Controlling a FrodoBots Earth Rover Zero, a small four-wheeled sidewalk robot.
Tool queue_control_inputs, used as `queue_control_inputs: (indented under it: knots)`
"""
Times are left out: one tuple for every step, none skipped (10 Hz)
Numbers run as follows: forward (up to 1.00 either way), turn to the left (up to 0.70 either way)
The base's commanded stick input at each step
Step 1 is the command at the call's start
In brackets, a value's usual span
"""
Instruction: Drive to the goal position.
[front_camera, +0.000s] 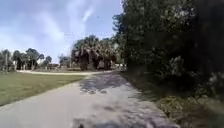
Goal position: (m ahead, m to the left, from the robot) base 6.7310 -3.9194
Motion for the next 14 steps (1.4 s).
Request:
queue_control_inputs:
  knots:
    - [0.7,0.0]
    - [0.7,0.0]
    - [0.7,0.0]
    - [0.7,0.0]
    - [0.7,0.0]
    - [0.7,0.0]
    - [0.7,0.0]
    - [0.7,0.0]
    - [0.7,0.0]
    - [0.7,0.0]
    - [0.7,0.0]
    - [0.7,0.0]
    - [0.7,0.0]
    - [0.7,0.0]
